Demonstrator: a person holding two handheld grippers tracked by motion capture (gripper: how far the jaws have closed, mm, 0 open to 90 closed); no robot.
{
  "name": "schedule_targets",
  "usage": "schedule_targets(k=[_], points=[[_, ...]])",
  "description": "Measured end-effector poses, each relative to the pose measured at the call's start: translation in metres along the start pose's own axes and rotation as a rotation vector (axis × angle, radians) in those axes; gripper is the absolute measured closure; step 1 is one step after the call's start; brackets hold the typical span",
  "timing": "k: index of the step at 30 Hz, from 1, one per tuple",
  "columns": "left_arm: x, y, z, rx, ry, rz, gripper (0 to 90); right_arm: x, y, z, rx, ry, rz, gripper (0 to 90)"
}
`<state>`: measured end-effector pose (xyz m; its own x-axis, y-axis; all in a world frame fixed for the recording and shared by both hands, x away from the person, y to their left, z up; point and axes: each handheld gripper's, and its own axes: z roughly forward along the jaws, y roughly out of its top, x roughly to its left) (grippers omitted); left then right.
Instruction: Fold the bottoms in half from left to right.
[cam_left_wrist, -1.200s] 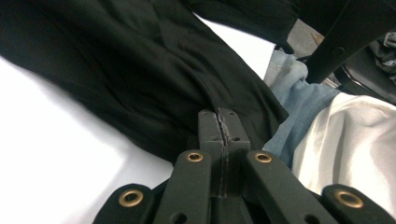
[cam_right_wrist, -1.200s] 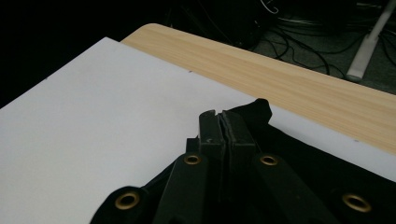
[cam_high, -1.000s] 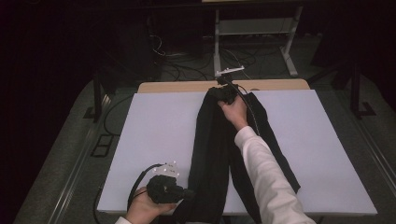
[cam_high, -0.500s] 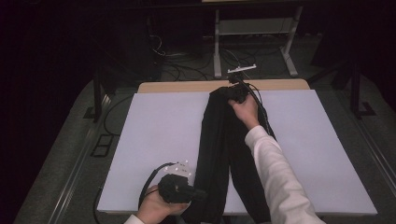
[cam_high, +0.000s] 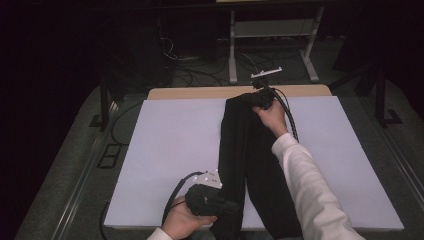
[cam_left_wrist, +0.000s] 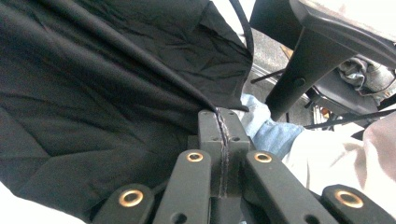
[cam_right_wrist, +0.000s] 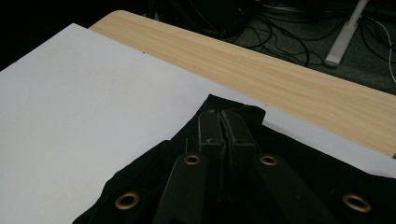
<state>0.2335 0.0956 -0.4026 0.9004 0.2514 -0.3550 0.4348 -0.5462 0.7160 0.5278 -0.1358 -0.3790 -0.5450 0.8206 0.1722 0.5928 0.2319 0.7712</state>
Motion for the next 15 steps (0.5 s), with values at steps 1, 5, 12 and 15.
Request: schedule_targets(k=[1,5,12,15], points=[[-0.001,0.001,0.001,-0.002,-0.001,-0.002,89.2,-0.001,0.000,-0.001,0.000,0.000,-0.002,86.7],[-0.002,0.005,0.006,0.011,-0.006,0.006,89.2,-0.004,0.000,-0.003,0.000,0.002,-0.005,86.7],[-0.004,0.014,0.013,0.005,-0.013,0.018,89.2,-0.011,0.000,-0.007,0.007,-0.006,-0.007,86.7],[-0.005,0.017,0.017,0.002,-0.015,0.022,89.2,-0.015,0.000,-0.011,0.005,0.002,0.008,86.6]])
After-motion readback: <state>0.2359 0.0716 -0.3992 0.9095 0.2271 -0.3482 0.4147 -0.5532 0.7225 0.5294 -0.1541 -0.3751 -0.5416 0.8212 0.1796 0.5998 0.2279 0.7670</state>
